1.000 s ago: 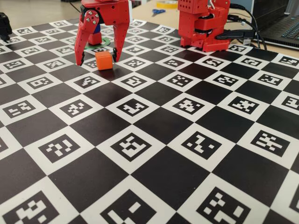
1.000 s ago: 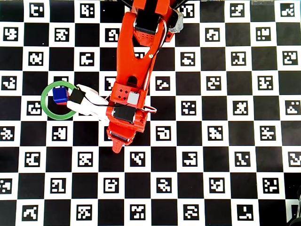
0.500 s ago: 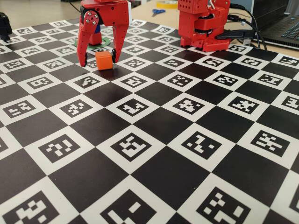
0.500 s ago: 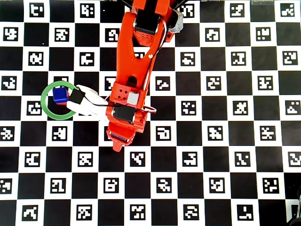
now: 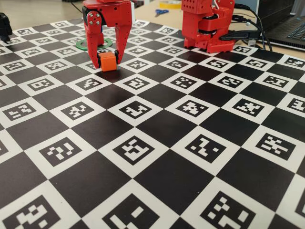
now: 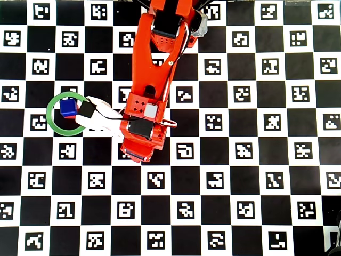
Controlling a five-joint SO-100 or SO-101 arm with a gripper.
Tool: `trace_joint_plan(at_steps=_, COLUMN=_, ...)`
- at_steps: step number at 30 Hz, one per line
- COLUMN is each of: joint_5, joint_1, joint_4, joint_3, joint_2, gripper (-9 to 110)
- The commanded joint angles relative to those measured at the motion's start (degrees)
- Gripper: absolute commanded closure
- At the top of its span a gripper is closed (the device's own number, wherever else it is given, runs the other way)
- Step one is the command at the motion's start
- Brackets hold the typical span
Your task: Grab the red cube then put it in the green circle then put the blue cube on top and finally the orange cube on top
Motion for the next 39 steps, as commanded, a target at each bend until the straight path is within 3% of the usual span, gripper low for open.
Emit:
trace_joint_plan(at_steps=1, joint_5=-0.1, joint_1=-0.2, joint_4=1.2, joint_3=-0.4, joint_2=4.1, gripper=91)
trace_joint_plan(at_steps=16, joint_5=-11.0, joint_1=2.8, joint_4=21.6, joint_3=-10.0, joint_2=19.3, gripper=92)
trace_joint_plan(at_steps=39, joint_5=-42.6, joint_1=25.4, joint_4=35.7, joint_3=-29.7, joint_2=15.6, gripper=93)
